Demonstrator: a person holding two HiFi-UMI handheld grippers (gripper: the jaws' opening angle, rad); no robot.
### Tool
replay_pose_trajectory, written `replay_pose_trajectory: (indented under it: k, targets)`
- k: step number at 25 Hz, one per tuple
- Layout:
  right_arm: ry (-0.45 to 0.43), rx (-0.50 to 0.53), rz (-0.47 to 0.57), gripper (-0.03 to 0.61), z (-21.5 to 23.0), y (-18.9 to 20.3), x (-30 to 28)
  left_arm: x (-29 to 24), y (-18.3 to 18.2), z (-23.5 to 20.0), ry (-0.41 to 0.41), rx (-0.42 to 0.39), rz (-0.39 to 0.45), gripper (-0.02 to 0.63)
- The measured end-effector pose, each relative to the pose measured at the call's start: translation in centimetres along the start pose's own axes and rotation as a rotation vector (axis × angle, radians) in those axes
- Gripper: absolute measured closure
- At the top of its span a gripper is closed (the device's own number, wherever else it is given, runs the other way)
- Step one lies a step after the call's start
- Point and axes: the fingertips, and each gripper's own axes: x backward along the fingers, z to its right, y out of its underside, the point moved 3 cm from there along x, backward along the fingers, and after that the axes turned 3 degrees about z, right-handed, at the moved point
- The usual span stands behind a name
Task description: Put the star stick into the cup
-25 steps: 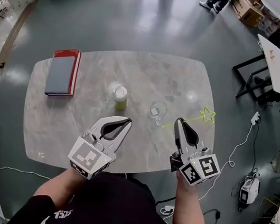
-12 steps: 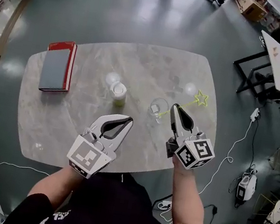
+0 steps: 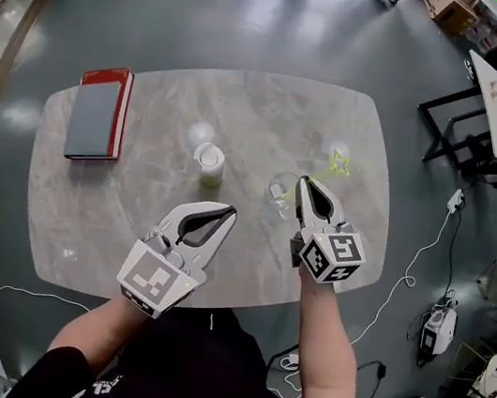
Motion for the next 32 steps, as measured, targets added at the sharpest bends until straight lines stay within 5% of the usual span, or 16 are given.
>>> replay_pose_trajectory:
  k: [21, 32]
  targets:
    - [0.085, -0.028, -0.156, 0.555, 2.3, 6.3, -1.2, 0.8, 1.7, 0.5, 0.003, -0.012, -0.01, 0.612]
    - [0.14, -0.024, -0.32, 0.545, 2.7, 8.6, -1.8, 1.5, 1.0, -0.1, -0.017, 0.004, 0.033, 0.612]
